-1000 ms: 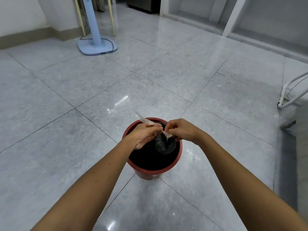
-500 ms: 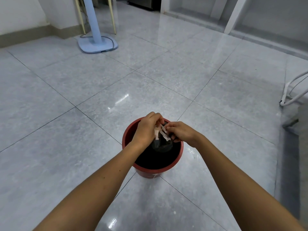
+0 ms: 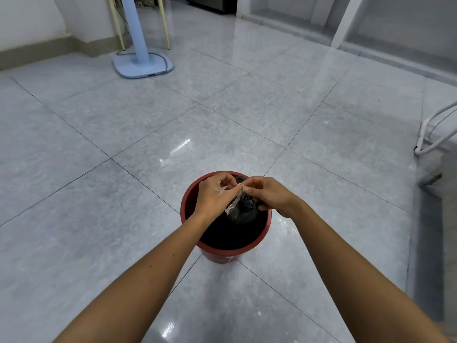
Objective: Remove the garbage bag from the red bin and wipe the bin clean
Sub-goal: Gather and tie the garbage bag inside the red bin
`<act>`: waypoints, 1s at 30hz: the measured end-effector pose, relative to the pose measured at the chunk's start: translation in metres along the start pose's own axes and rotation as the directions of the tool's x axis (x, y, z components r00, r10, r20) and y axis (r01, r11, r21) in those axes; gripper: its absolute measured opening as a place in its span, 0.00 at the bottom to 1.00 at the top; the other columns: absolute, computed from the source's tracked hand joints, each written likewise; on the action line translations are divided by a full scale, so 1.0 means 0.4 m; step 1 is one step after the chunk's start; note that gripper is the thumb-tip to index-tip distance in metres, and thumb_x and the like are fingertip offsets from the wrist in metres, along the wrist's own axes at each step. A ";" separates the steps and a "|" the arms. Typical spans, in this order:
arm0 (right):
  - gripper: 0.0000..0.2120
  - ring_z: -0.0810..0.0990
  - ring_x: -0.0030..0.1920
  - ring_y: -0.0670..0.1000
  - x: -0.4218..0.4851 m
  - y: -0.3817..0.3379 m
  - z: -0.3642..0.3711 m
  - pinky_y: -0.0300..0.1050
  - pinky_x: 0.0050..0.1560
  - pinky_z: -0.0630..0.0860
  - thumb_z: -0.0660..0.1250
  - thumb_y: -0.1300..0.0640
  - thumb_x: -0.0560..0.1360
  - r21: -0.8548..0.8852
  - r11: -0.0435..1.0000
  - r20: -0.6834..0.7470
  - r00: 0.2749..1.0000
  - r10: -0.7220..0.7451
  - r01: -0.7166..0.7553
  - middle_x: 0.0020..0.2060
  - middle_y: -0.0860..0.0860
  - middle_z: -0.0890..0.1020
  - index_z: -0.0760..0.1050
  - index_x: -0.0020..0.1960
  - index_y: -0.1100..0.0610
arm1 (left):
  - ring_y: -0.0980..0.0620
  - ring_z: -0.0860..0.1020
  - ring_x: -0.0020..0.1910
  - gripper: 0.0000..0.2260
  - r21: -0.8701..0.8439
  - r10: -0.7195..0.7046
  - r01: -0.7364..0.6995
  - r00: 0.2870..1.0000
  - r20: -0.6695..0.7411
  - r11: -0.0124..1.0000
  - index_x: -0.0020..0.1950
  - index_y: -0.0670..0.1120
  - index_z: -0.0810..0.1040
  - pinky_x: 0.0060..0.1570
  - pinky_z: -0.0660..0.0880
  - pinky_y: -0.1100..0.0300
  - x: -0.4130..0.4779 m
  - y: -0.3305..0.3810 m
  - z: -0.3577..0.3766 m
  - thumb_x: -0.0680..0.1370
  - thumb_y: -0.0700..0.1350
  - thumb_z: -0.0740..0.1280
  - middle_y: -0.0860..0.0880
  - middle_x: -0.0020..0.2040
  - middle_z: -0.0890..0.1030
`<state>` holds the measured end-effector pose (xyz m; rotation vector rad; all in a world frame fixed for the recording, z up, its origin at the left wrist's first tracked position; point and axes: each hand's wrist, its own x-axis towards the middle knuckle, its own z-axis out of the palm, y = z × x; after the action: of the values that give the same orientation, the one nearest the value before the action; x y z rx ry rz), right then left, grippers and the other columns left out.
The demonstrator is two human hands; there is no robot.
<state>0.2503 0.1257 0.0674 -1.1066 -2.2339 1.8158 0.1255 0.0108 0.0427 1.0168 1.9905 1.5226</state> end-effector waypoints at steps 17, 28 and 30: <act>0.05 0.82 0.42 0.50 0.002 0.032 0.009 0.40 0.41 0.80 0.68 0.65 0.73 -0.131 0.980 -0.312 0.945 0.101 -0.148 0.47 0.57 0.84 0.78 0.45 0.56 | 0.49 0.81 0.45 0.08 -0.240 -0.545 0.591 0.805 0.232 0.770 0.54 0.46 0.75 0.37 0.80 0.59 -0.054 -0.034 0.005 0.80 0.35 0.60 0.44 0.51 0.79; 0.25 0.75 0.60 0.52 -0.038 0.060 0.013 0.35 0.56 0.69 0.75 0.55 0.70 -0.520 0.835 -0.055 0.968 -0.244 0.181 0.57 0.50 0.76 0.74 0.65 0.52 | 0.46 0.79 0.56 0.22 -0.301 -0.245 0.320 0.934 0.260 0.898 0.67 0.38 0.70 0.46 0.78 0.66 -0.096 -0.002 -0.009 0.75 0.27 0.65 0.40 0.61 0.76; 0.16 0.78 0.53 0.52 -0.010 0.047 0.018 0.35 0.50 0.71 0.74 0.53 0.71 -0.443 0.879 -0.103 0.964 -0.246 0.177 0.49 0.48 0.79 0.79 0.57 0.52 | 0.48 0.77 0.58 0.17 -0.186 -0.225 0.267 0.949 0.219 0.946 0.67 0.38 0.72 0.55 0.76 0.61 -0.058 -0.010 -0.015 0.78 0.34 0.65 0.41 0.62 0.77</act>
<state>0.2591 0.1185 0.0505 -0.9612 -2.6069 1.1361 0.1350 -0.0111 0.0385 0.7641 1.7040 1.4053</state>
